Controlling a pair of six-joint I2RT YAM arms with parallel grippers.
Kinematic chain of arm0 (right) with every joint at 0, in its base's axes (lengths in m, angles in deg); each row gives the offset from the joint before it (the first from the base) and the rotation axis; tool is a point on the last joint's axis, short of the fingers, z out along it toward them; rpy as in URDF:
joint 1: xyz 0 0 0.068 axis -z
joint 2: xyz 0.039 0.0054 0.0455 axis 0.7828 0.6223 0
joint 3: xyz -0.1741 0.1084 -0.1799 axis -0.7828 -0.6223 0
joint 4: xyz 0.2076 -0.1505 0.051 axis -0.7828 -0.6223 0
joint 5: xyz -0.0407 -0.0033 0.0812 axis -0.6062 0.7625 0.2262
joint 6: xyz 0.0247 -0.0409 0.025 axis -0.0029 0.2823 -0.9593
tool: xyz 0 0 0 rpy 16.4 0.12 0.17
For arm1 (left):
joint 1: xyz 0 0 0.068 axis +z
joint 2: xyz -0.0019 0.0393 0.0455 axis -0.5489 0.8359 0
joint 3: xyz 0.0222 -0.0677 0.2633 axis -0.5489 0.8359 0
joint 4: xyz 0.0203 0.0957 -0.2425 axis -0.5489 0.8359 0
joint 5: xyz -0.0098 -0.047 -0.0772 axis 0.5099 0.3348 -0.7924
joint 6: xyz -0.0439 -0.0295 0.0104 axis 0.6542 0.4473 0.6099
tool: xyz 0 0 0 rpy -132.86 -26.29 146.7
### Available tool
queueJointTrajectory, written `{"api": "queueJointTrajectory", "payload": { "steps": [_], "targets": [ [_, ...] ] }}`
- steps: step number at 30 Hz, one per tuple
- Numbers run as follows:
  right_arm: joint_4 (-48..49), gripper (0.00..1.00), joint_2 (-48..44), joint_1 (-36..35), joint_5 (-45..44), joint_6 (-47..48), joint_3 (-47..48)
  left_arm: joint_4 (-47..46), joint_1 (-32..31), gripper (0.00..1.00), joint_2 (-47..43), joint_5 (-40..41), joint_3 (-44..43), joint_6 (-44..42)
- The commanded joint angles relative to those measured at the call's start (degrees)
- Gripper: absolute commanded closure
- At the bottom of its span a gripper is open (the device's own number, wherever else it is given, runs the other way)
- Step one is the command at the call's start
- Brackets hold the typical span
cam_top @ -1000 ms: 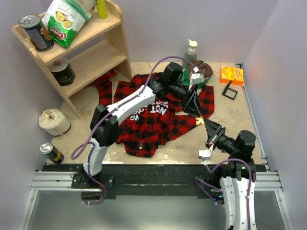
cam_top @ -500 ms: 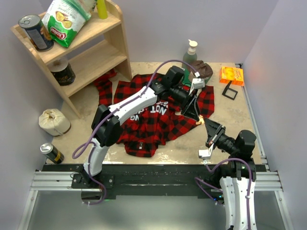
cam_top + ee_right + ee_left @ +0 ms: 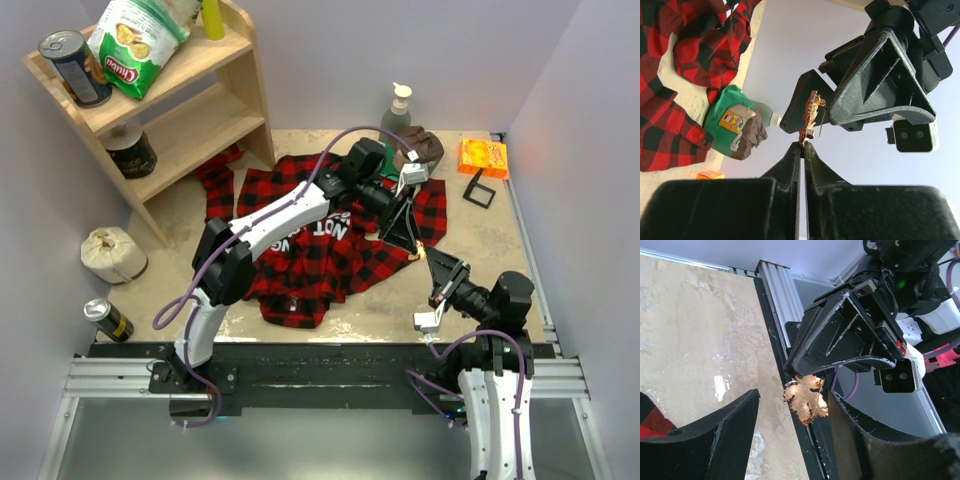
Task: Remove the brooch from the garment
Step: Close the brooch.
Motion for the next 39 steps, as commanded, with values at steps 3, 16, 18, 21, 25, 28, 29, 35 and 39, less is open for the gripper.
{"api": "queueJointTrajectory", "payload": {
  "steps": [3, 16, 18, 21, 25, 28, 29, 35, 39],
  "targets": [
    [1.42, 1.0, 0.0, 0.09, 2.15, 19.38, 0.08, -5.28, 0.4, 0.38, -0.33, -4.35, 1.12, 4.33],
    [1.24, 1.0, -0.88, 0.09, 2.95, 19.47, -0.27, -2.64, 0.13, 0.44, 1.52, 1.46, 0.06, 3.45],
    [1.42, 1.0, -1.23, 0.09, 2.95, 19.47, -0.36, -2.38, 0.13, 0.47, 1.69, 1.37, 0.15, 3.28],
    [2.12, 1.0, -1.4, 0.09, 3.03, 18.94, -0.54, -1.06, 0.13, 0.47, 1.87, 1.46, 0.33, 2.4],
    [2.82, 1.0, -1.14, 0.09, 2.77, 18.41, -0.63, 0.43, 0.22, 0.47, 1.7, 1.02, 0.68, 1.17],
    [3.26, 1.0, -1.05, 0.09, 2.77, 18.15, -0.89, 0.78, 0.31, 0.47, 1.52, 0.84, 0.94, 0.82],
    [3.35, 1.0, -1.14, 0.09, 2.68, 18.06, -0.89, 0.87, 0.31, 0.47, 1.52, 0.76, 0.94, 0.73],
    [2.91, 1.0, -1.58, 0.09, 2.77, 18.06, -0.98, 0.88, 0.57, 0.47, 0.91, 0.49, 0.68, 0.55],
    [2.56, 1.0, -1.49, 0.09, 2.59, 18.23, -1.15, -1.05, 0.84, 0.46, 0.55, -0.03, 0.77, 2.13]
  ]
}}
